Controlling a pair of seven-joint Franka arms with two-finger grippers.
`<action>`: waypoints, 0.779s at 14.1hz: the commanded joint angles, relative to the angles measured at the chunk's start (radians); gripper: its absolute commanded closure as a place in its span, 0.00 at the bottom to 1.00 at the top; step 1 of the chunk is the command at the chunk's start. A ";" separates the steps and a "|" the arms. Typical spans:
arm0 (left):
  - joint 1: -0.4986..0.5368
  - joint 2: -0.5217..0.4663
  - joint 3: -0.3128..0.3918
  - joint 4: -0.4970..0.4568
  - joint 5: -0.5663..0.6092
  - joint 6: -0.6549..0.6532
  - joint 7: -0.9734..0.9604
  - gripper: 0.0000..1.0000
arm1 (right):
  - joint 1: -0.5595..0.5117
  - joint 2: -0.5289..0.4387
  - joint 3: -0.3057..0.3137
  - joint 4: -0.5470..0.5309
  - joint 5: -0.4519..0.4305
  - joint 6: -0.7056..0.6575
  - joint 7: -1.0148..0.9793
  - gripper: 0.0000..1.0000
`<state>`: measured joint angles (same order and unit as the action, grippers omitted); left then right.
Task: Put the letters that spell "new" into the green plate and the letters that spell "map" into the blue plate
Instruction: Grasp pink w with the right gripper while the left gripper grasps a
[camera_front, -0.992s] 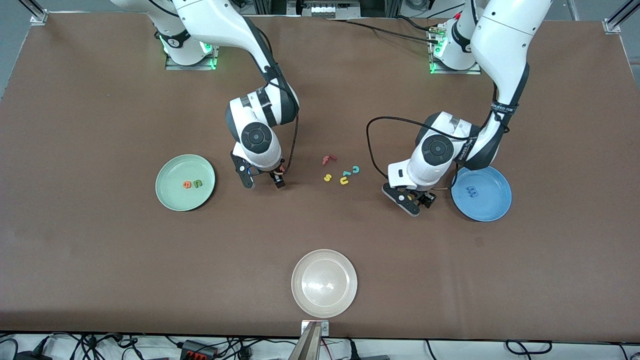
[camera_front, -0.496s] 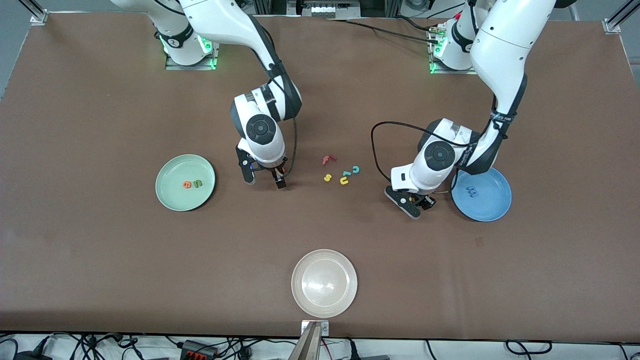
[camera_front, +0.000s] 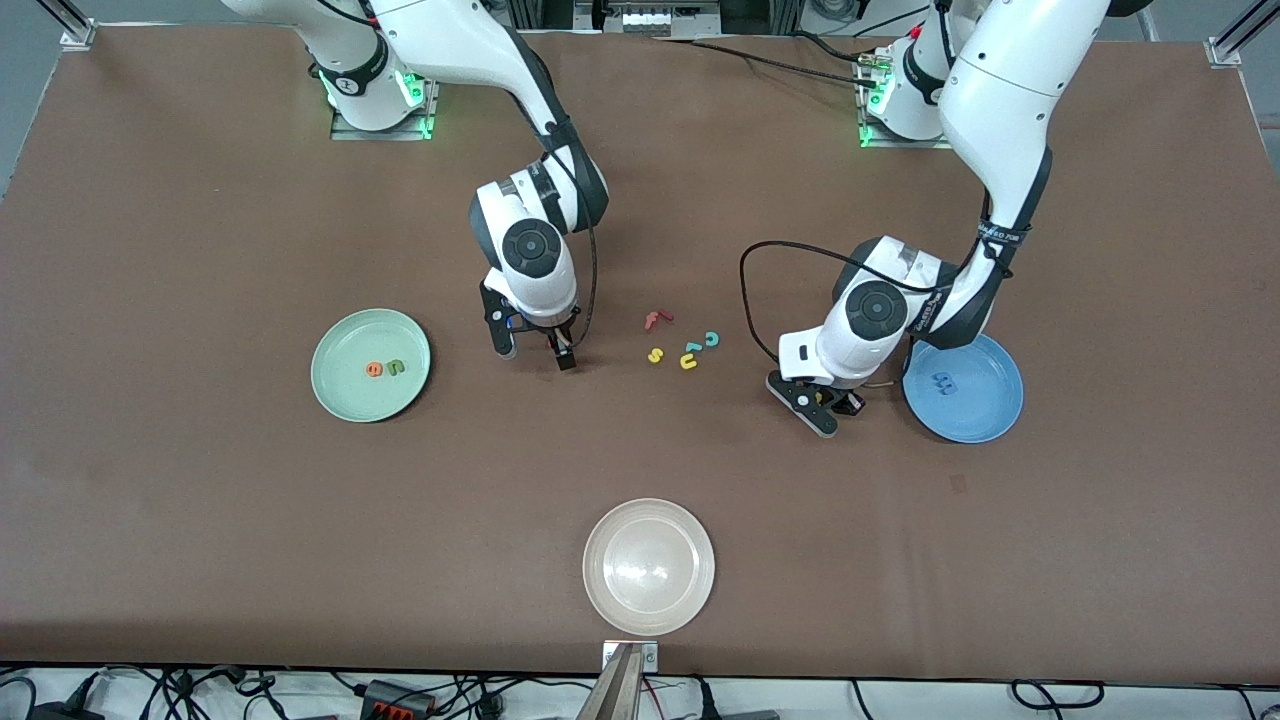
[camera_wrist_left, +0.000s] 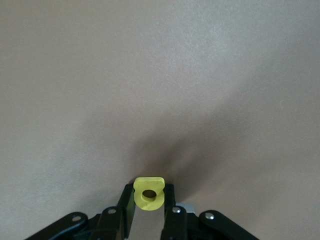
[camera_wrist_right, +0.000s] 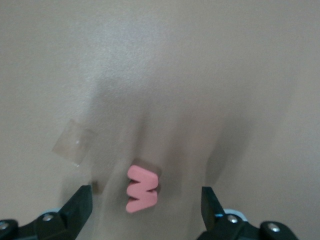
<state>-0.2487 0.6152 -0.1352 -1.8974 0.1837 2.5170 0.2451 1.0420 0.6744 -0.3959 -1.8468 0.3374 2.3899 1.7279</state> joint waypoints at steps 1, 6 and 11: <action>0.012 -0.092 0.002 0.004 0.023 -0.102 0.023 0.81 | 0.021 -0.021 -0.014 -0.038 0.006 0.020 0.019 0.11; 0.104 -0.147 0.005 0.133 0.023 -0.548 0.026 0.81 | 0.021 -0.018 -0.012 -0.037 0.006 0.025 0.016 0.32; 0.212 -0.150 0.009 0.063 0.025 -0.629 0.023 0.80 | 0.020 -0.013 -0.011 -0.037 0.005 0.029 -0.008 0.52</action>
<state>-0.0784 0.4586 -0.1190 -1.7911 0.1847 1.8792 0.2633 1.0449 0.6710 -0.3976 -1.8580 0.3373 2.4115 1.7266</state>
